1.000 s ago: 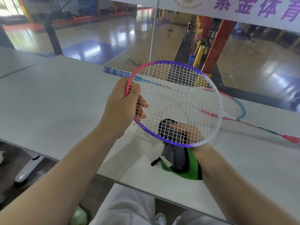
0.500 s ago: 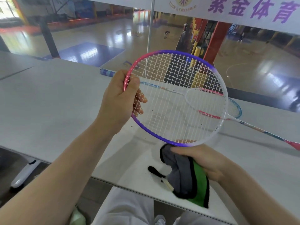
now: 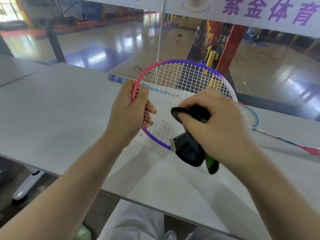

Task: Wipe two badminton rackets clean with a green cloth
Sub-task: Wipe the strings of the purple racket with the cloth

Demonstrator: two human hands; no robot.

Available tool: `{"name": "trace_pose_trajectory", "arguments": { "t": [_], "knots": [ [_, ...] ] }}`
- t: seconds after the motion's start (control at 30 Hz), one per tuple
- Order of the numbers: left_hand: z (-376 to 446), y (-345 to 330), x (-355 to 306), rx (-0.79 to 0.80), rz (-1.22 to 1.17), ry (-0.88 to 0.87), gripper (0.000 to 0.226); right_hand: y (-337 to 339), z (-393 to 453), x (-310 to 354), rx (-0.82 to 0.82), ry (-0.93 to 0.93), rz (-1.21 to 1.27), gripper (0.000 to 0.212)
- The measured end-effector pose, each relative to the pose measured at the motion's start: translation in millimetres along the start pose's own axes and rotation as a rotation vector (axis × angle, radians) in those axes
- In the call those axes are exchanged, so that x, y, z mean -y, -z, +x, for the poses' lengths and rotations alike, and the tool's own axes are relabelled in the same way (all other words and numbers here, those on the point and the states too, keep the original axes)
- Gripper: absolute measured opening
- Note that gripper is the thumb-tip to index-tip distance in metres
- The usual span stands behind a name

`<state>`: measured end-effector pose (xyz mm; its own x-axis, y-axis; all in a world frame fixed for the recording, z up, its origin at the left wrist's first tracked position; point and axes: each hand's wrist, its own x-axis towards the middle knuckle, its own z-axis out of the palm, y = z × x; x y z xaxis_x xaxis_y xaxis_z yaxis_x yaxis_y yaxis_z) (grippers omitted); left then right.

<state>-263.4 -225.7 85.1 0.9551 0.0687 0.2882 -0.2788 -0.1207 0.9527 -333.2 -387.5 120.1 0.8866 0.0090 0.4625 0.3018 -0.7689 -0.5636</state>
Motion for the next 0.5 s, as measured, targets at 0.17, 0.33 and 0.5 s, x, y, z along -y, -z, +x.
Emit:
{"name": "trace_pose_trajectory", "arguments": {
  "t": [0.17,0.33,0.5],
  "knots": [
    [-2.0,-1.1,3.2,-0.003,0.003,0.000,0.015,-27.7,-0.1,1.4,0.003,0.144,-0.253,0.014],
    [-2.0,-1.3,7.9,0.001,0.011,0.027,0.015,-36.1,-5.3,-2.3,0.065,0.231,-0.354,0.016],
    [-0.9,-2.4,11.4,-0.008,0.012,0.071,0.015,-38.2,-12.3,-6.9,0.070,0.297,-0.379,0.013]
  ]
}}
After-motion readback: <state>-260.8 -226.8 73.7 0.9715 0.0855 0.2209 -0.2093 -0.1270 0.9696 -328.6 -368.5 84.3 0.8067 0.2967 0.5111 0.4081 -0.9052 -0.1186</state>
